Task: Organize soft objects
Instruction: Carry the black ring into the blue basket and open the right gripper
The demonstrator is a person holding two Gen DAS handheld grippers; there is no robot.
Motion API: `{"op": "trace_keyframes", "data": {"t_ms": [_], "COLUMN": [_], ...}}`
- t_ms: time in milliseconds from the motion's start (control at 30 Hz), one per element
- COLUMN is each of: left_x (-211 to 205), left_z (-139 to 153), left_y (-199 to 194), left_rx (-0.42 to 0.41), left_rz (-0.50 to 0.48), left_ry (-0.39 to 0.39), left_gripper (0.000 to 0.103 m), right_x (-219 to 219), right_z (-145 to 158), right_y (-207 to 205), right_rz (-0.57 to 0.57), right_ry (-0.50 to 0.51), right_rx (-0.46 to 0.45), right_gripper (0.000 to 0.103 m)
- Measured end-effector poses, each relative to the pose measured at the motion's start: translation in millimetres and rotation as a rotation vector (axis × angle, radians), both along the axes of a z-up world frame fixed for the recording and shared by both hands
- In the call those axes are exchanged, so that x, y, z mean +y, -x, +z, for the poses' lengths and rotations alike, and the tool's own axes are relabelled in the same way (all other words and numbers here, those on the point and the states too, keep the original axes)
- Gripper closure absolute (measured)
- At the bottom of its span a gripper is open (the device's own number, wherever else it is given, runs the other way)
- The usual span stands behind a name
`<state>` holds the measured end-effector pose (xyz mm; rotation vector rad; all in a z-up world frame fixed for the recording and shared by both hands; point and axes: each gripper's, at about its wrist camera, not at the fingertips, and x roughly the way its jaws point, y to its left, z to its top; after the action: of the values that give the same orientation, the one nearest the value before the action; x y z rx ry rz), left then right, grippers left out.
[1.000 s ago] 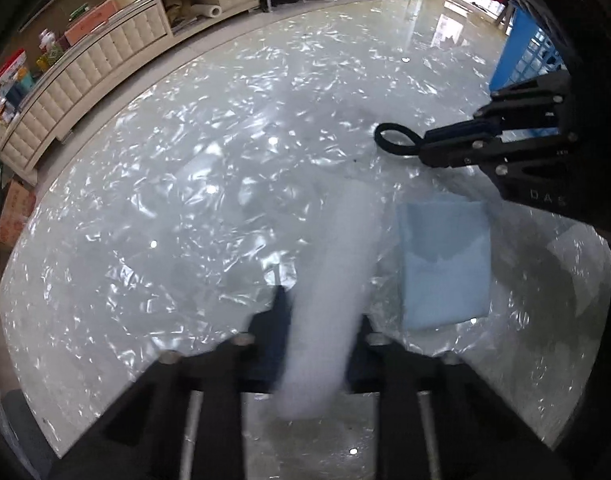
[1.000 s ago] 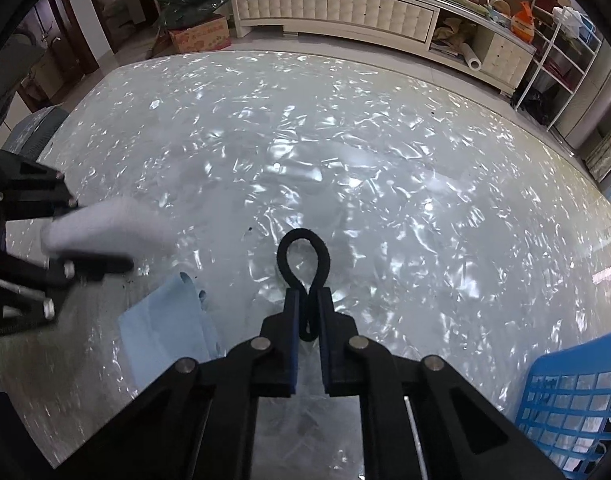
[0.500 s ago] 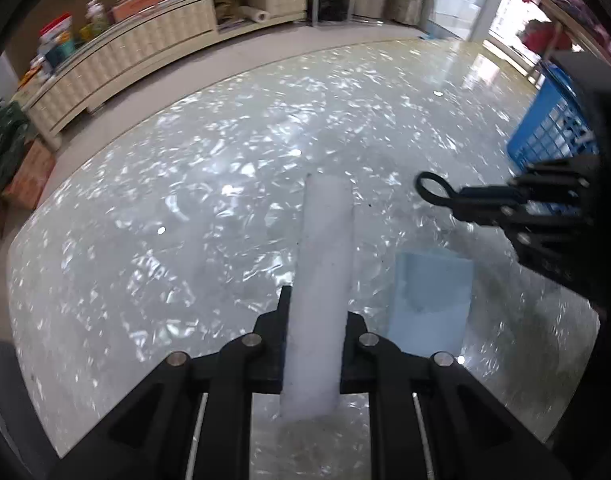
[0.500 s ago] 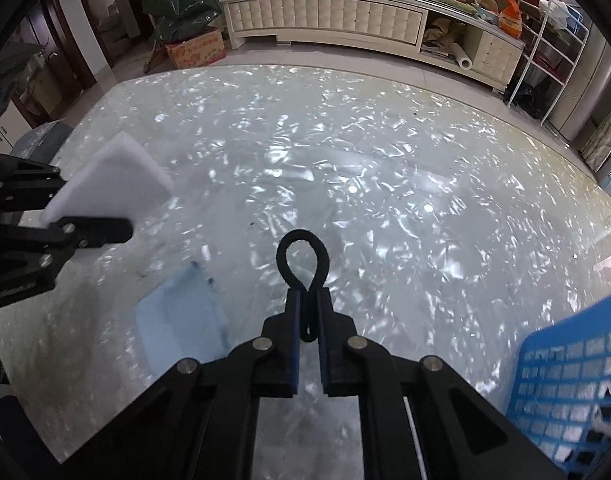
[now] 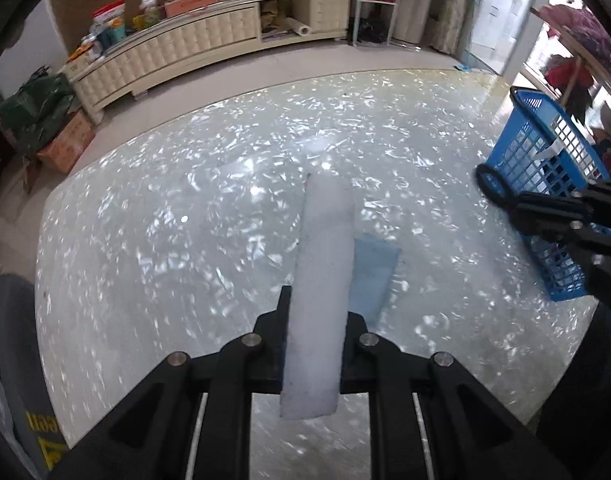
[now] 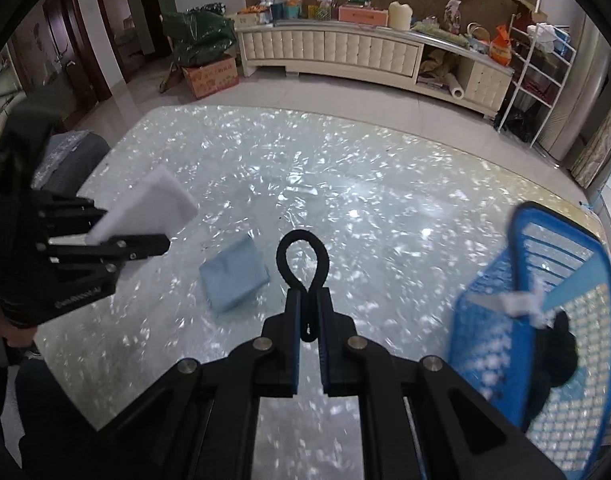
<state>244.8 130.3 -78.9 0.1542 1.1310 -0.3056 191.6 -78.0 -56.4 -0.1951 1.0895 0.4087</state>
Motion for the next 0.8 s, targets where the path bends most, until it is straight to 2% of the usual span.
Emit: {"op": "trace_keyframes", "data": {"t_ms": [133,300,667,800], "left_x": [-5,-18,-60,-71], "left_z": [2,8,26,28], "left_y": [15,38,80,86], "left_rx": [0.004,-0.001,-0.038,-0.049], "left_rz": [0.073,0.097,0.097,0.096], "left_ry": [0.005,0.003,-0.024,-0.049], "left_gripper": [0.089,0.089,0.089,0.089], "right_x": [-19,-50,-125,-152], "right_z": [23,44,56,49], "right_y": [21,46,66,64], "right_rz": [-0.017,-0.046,-0.147,-0.182], "right_ry": [0.0,0.02,0.02,0.035], "right_rx": [-0.027,-0.058,-0.07,-0.052], "right_gripper": [0.096,0.096,0.096,0.096]}}
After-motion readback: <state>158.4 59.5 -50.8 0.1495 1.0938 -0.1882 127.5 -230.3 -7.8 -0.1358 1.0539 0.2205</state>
